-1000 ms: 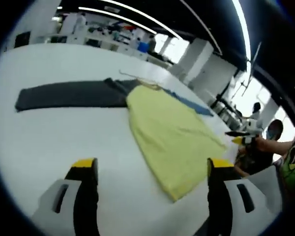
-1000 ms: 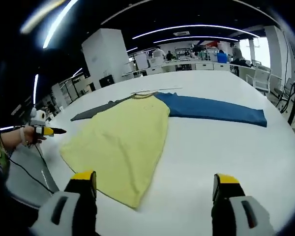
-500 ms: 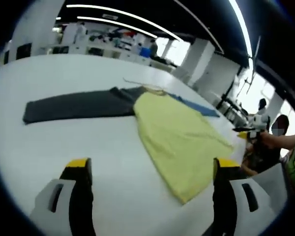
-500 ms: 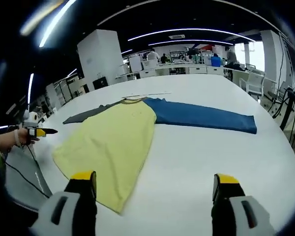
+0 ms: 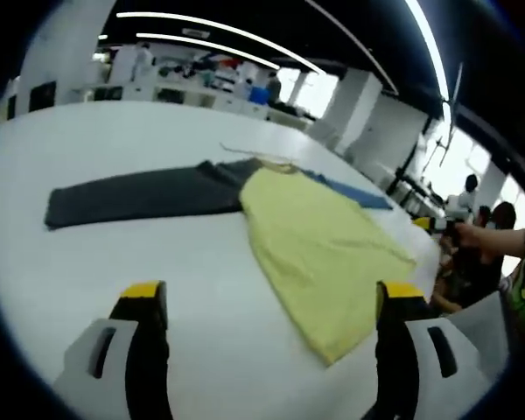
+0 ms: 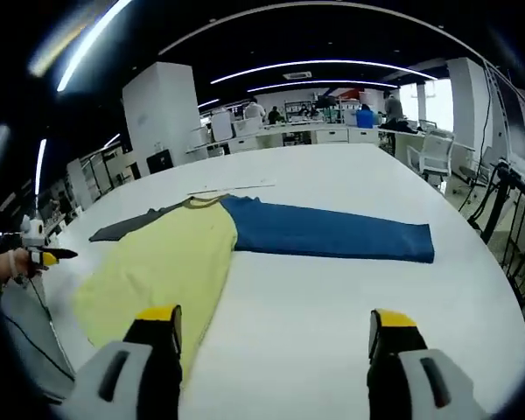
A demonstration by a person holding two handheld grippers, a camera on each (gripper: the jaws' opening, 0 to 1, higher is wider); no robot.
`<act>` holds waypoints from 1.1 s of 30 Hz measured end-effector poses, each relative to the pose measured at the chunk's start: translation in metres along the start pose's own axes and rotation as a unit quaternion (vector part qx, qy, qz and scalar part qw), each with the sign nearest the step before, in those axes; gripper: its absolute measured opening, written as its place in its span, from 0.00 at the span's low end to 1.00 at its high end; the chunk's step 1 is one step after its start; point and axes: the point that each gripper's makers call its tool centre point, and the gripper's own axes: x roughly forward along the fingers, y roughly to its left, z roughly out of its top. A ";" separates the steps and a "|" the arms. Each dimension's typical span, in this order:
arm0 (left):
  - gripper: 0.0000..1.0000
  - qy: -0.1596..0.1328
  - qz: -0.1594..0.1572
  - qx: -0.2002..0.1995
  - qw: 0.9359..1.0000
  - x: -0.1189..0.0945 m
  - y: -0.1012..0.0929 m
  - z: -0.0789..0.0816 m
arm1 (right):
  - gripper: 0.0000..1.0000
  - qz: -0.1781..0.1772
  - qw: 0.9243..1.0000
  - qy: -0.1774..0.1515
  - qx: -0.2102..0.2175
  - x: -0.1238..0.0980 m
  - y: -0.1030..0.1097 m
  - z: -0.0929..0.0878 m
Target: Fold the garment on the visible template until the final outline fits inside the template.
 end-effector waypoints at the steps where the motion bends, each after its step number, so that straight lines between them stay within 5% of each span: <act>1: 0.95 0.000 0.001 0.000 1.000 0.000 0.001 0.001 | 0.90 -0.008 1.000 -0.002 0.009 0.004 -0.010 0.005; 6: 0.94 0.002 0.007 -0.001 1.000 0.000 0.008 0.004 | 0.88 -0.040 0.998 -0.035 0.028 0.013 -0.037 0.036; 12: 0.93 0.000 0.015 0.005 1.000 0.000 0.017 0.013 | 0.85 -0.061 0.997 -0.037 0.028 0.024 -0.059 0.057; 20: 0.92 -0.001 0.018 0.010 1.000 0.001 0.020 0.019 | 0.79 -0.102 0.994 -0.032 0.032 0.028 -0.088 0.056; 22: 0.91 0.000 0.021 0.011 1.000 0.003 0.022 0.018 | 0.76 -0.138 0.988 -0.043 0.044 0.026 -0.106 0.059; 26: 0.90 -0.004 0.023 0.001 1.000 0.004 0.025 0.017 | 0.66 -0.156 0.984 -0.044 0.075 0.036 -0.138 0.059; 33: 0.89 -0.011 0.026 -0.005 1.000 0.008 0.027 0.018 | 0.50 -0.179 0.976 -0.052 0.115 0.043 -0.151 0.056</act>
